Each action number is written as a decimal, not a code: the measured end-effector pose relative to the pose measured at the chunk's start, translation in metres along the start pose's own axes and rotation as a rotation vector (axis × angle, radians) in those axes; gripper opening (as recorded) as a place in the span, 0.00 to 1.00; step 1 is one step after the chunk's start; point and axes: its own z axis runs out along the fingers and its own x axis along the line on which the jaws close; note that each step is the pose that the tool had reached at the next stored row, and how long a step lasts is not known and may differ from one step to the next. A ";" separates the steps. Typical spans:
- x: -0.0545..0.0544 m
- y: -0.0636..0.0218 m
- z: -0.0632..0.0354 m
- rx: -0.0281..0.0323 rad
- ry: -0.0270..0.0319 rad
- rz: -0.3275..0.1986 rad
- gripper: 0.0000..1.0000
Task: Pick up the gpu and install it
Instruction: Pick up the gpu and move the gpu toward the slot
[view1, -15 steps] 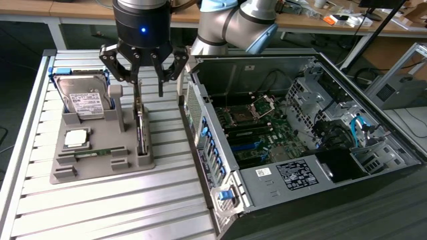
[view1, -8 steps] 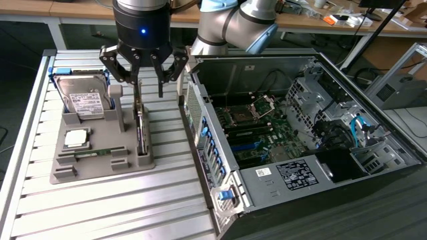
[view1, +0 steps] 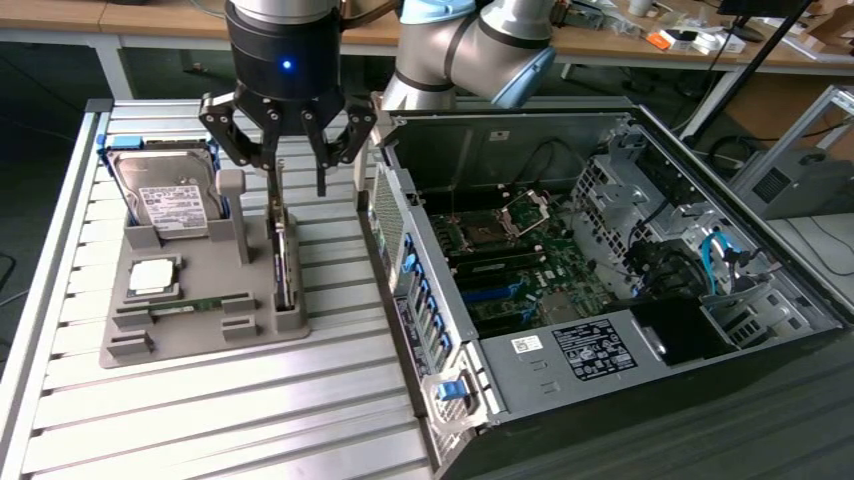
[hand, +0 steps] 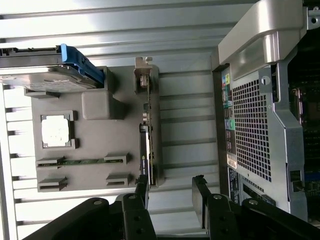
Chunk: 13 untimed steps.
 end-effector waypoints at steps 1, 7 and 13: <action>0.000 0.0000 0.0002 0.0000 -0.0001 0.000 0.48; 0.000 -0.0002 0.0026 -0.0001 0.0000 0.000 0.48; 0.001 -0.0003 0.0045 0.0000 0.0000 0.000 0.48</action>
